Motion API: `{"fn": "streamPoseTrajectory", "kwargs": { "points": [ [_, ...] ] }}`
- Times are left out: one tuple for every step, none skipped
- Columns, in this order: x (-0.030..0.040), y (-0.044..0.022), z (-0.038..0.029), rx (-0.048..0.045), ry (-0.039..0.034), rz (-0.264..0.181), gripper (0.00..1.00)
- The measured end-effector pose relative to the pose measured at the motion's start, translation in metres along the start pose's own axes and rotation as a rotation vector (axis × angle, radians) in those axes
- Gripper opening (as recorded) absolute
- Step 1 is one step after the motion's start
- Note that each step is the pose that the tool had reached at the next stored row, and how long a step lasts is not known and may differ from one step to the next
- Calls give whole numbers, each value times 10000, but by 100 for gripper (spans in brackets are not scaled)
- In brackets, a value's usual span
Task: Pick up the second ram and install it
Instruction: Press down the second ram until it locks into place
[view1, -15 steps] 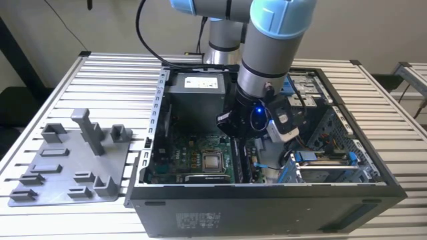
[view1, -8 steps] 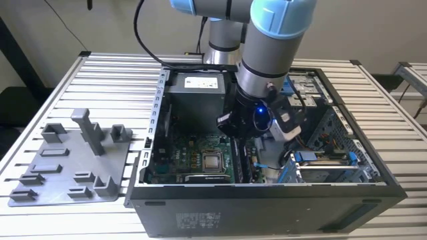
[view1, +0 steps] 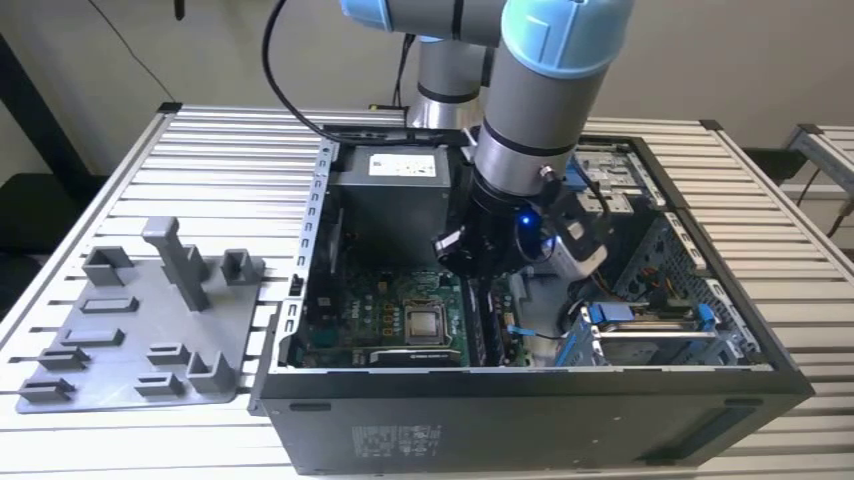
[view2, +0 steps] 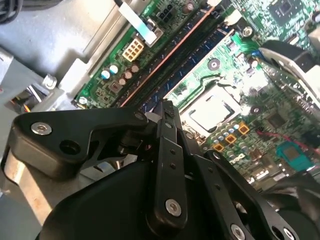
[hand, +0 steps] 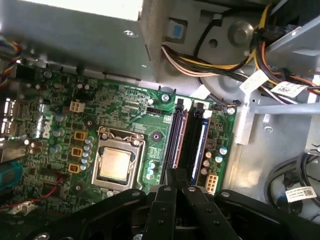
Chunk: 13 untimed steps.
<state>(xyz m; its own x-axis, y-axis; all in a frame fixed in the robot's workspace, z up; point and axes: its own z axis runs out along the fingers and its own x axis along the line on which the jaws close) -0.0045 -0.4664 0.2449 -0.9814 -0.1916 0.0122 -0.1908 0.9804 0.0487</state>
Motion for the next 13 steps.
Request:
{"fn": "streamPoseTrajectory", "kwargs": {
  "points": [
    [0, 1, 1, 2, 7, -148, 11],
    [0, 1, 1, 6, 15, -290, 11],
    [1, 1, 1, 9, 23, -441, 11],
    [1, 1, 2, 10, 31, -596, 11],
    [0, 1, 2, 13, 39, -763, 11],
    [0, 2, 3, 15, 46, -924, 11],
    [0, 2, 3, 17, 53, -1081, 11],
    [0, 2, 3, 20, 61, -1238, 11],
    [0, 2, 3, 23, 68, -1393, 11],
    [0, 2, 3, 26, 74, -1547, 11],
    [0, 3, 4, 28, 79, -1699, 11],
    [0, 3, 4, 31, 86, -1849, 11],
    [0, 3, 5, 33, 92, -2005, 11]
  ]
}}
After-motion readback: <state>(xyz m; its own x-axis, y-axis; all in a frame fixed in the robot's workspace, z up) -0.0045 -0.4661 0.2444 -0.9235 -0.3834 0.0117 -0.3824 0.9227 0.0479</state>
